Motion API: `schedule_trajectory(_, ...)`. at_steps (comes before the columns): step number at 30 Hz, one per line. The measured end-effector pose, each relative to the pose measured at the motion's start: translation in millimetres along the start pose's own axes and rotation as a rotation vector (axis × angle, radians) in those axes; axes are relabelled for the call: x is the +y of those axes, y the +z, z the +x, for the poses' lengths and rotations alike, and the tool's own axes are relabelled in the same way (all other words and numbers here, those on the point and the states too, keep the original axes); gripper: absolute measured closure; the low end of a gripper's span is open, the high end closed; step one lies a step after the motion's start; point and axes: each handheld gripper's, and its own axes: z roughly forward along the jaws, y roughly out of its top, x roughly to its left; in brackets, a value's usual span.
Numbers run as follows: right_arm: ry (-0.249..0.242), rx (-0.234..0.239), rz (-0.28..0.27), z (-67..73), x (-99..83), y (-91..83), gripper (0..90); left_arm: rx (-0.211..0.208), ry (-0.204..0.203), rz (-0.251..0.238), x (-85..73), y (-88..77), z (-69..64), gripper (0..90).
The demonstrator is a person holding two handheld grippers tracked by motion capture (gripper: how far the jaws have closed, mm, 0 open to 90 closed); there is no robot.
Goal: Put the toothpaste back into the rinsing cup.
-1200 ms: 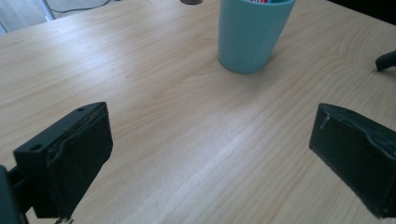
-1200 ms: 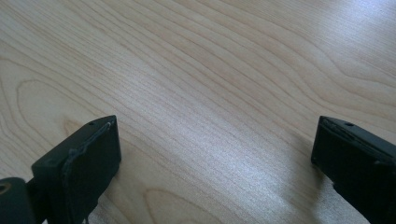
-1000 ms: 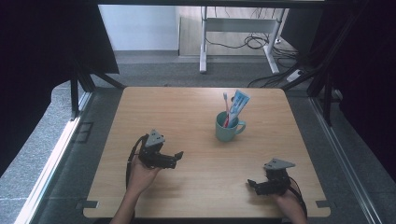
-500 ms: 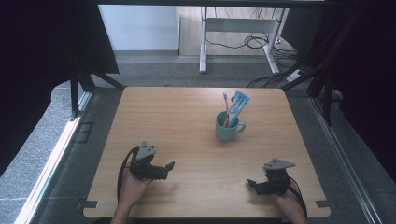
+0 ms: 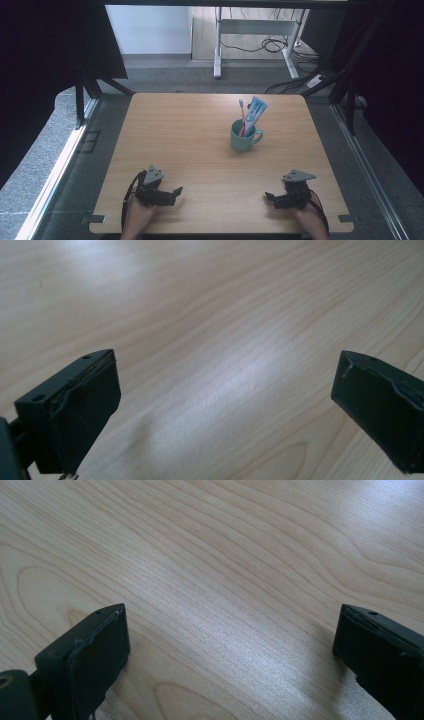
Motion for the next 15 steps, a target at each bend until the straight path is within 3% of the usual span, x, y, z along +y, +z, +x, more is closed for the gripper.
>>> schedule_trajectory(6, 0.001, -0.001, 0.0, 0.1, 0.0, 0.0, 1.2, 0.001, 0.007, 0.064, -10.1, 6.6, -2.9, 0.0)
schedule_trajectory(15, 0.001, -0.001, 0.0, 0.0, -0.1, 0.0, 1.2, 0.018, 0.035, 0.133, -10.3, 11.5, -7.2, 0.0)
